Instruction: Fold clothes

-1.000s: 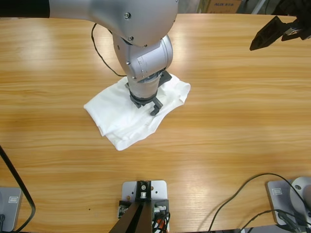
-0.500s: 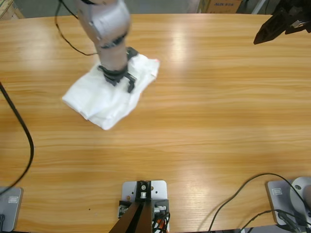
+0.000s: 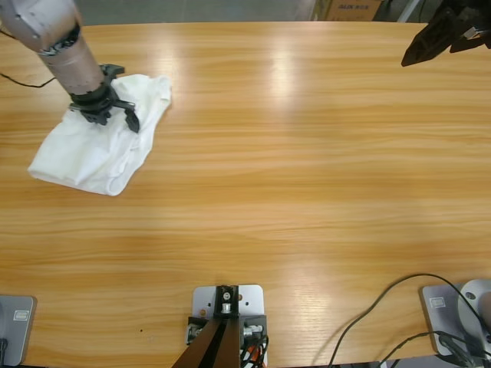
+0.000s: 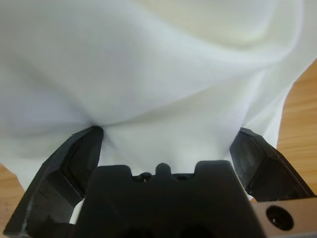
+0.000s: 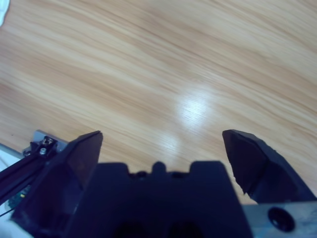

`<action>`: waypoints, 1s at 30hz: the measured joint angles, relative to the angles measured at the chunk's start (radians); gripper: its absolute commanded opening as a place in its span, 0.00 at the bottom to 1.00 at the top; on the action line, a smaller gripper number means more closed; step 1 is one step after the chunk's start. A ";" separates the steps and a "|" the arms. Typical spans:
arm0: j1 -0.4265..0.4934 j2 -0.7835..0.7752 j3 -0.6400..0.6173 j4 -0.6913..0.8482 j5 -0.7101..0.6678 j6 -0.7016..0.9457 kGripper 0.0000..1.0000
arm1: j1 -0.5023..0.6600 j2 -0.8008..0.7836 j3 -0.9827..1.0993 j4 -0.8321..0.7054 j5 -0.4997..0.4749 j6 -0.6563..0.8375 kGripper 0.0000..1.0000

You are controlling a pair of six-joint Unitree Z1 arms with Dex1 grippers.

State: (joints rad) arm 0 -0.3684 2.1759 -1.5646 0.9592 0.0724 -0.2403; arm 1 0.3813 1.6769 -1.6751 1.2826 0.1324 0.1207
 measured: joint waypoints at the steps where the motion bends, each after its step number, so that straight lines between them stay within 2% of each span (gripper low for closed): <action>1: 0.020 -0.005 0.008 -0.003 -0.002 0.000 0.95 | 0.000 0.000 -0.004 0.000 0.002 0.000 1.00; 14: 0.245 -0.066 0.087 -0.030 -0.060 0.060 0.95 | 0.000 0.000 -0.015 0.007 0.010 0.000 1.00; 21: 0.254 -0.099 0.093 -0.028 -0.074 0.060 0.95 | 0.000 0.008 -0.036 0.029 0.010 -0.030 1.00; 30: 0.236 -0.222 0.143 0.037 -0.098 0.060 0.95 | 0.000 0.010 -0.036 0.041 0.023 -0.054 1.00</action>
State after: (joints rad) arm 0 -0.1322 1.9542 -1.4219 0.9965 -0.0256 -0.1807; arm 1 0.3811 1.6866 -1.7106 1.3233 0.1551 0.0663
